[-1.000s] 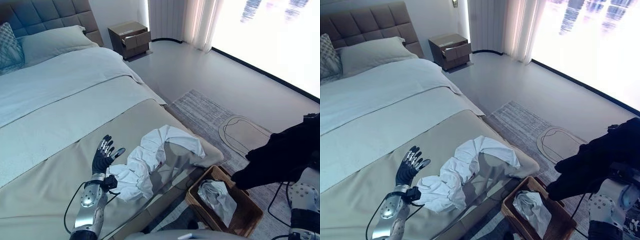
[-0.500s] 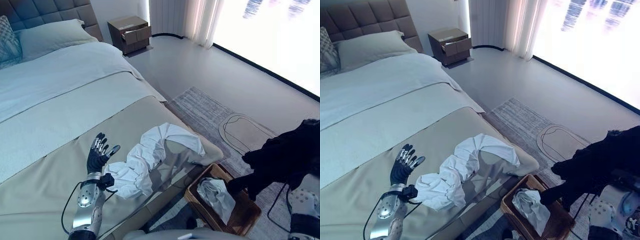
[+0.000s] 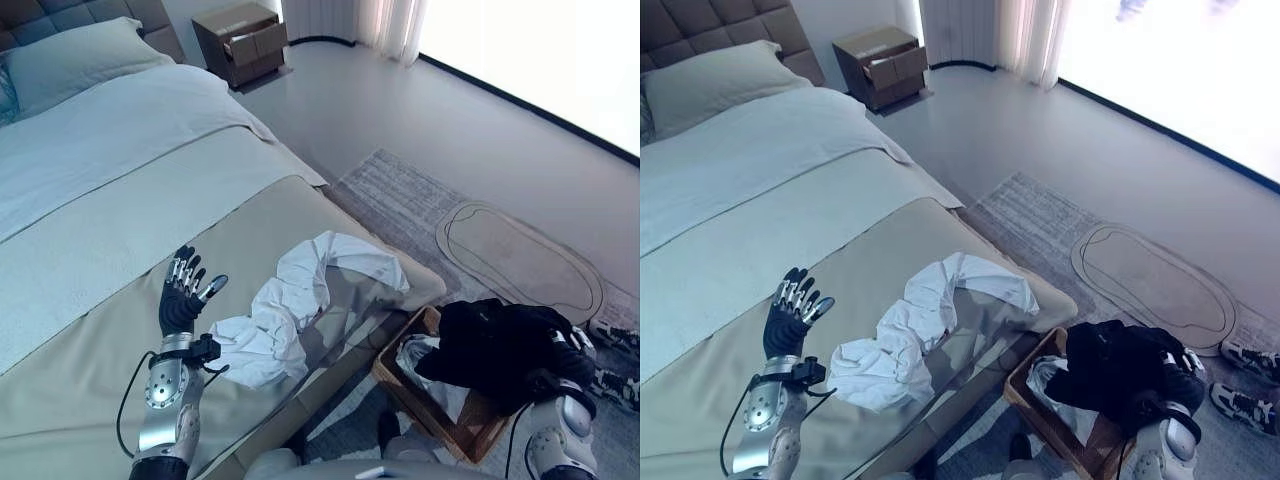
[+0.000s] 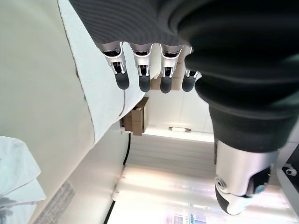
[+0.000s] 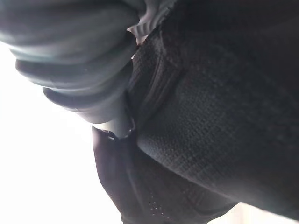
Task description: Pick up clothes into the bucket
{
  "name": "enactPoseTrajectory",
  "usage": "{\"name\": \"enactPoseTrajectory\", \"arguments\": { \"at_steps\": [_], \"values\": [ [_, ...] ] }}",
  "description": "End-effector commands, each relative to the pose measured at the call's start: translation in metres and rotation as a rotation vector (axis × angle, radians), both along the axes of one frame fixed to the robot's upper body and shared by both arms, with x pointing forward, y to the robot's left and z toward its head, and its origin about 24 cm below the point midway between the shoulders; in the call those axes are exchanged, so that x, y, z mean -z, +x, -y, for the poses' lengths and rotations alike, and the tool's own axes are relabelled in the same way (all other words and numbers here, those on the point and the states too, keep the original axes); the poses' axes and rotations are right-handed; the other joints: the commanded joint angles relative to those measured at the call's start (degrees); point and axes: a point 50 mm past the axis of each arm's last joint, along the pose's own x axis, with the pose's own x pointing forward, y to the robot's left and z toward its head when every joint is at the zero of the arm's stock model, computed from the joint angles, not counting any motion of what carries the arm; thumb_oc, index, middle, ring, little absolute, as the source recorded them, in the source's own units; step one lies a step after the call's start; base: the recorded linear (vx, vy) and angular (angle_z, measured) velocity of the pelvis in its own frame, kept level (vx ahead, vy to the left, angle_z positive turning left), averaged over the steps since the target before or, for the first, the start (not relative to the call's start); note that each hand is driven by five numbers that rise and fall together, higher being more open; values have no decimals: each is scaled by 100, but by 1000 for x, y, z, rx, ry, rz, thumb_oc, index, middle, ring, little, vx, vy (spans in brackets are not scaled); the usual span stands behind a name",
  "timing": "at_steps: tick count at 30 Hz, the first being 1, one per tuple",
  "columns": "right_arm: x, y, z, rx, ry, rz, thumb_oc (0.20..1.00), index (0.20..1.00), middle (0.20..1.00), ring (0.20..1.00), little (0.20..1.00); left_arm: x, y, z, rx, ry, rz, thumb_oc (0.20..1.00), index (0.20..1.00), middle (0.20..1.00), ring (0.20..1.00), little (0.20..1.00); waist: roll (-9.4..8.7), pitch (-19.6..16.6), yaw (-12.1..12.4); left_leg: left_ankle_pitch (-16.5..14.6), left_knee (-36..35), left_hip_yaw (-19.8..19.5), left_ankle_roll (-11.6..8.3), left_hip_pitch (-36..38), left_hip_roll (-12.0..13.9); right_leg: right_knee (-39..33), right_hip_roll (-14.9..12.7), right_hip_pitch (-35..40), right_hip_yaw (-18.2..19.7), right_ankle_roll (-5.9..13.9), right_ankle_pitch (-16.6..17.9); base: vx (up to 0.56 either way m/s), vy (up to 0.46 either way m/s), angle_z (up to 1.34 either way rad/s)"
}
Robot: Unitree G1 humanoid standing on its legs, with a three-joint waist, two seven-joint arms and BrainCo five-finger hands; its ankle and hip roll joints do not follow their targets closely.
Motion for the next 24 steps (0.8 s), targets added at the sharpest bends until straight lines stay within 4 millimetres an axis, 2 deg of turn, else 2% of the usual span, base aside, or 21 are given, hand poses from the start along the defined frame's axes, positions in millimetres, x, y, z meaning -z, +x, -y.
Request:
{"name": "enactPoseTrajectory", "arguments": {
  "at_steps": [1, 6, 7, 12, 15, 17, 18, 22, 24],
  "values": [
    [-27, 24, 10, -24, -142, 61, 200, 200, 200, 200, 200, -32, 7, -6, -9, 41, 175, 1000, 1000, 1000, 1000, 1000, -203, -29, -16, -861, 1242, 26, 225, -369, -38, 907, -536, -608, 60, 198, 103, -67, 27, -10],
    [-31, 41, 11, -24, -163, 43, 200, 200, 200, 200, 200, -40, 10, 0, 17, 26, 216, 1000, 1000, 1000, 1000, 1000, -104, 255, 13, -900, 1495, 57, 241, -646, -80, 1131, -606, -909, 135, 190, 108, -135, 38, -5],
    [-35, 50, 11, -15, -172, 48, 200, 200, 200, 200, 200, -44, 11, 3, 32, 22, 235, 1000, 1000, 1000, 1000, 1000, -44, 399, 35, -904, 1604, 67, 250, -782, -107, 1248, -639, -1066, 169, 176, 112, -96, 27, -5],
    [-53, 67, 21, 22, -207, 81, 200, 200, 200, 200, 200, -57, 13, 10, 72, 13, 297, 1000, 1000, 1000, 1000, 1000, 49, 688, 74, -947, 1925, 105, 268, -1190, -155, 1567, -711, -1502, 273, 146, 81, -167, 21, -2],
    [-78, 82, 27, 30, -268, 140, 200, 200, 200, 200, 200, -70, 13, 15, 98, -15, 359, 1000, 1000, 1000, 1000, 1000, 110, 957, 91, -1026, 2423, 159, 264, -1770, -146, 1965, -736, -2090, 399, 96, 35, -204, -1, 1],
    [-84, 86, 28, 39, -280, 158, 200, 200, 200, 200, 200, -73, 13, 16, 101, -33, 378, 1000, 1000, 1000, 1000, 1000, 132, 971, 109, -1066, 2594, 188, 267, -2008, -127, 2104, -730, -2338, 447, 79, 14, -155, -11, -8],
    [-95, 91, 31, 58, -292, 189, 200, 200, 200, 200, 200, -77, 12, 18, 107, -60, 398, 1000, 1000, 1000, 1000, 1000, 153, 1042, 126, -1078, 2786, 223, 261, -2334, -95, 2255, -698, -2651, 488, 53, 6, -160, -24, -9],
    [-109, 93, 35, 86, -317, 236, 200, 200, 200, 200, 200, -83, 10, 19, 104, -66, 426, 1000, 1000, 1000, 1000, 1000, 200, 1060, 142, -1120, 3061, 266, 252, -2855, -27, 2527, -664, -3200, 587, 22, -47, -114, -33, -4],
    [-129, 98, 43, 128, -337, 304, 200, 200, 200, 200, 200, -86, 10, 21, 111, -76, 443, 1000, 1000, 1000, 1000, 1000, 265, 1129, 152, -1173, 3253, 278, 251, -3227, -3, 2783, -625, -3631, 665, -2, -115, -100, -10, -5]
  ]
}}
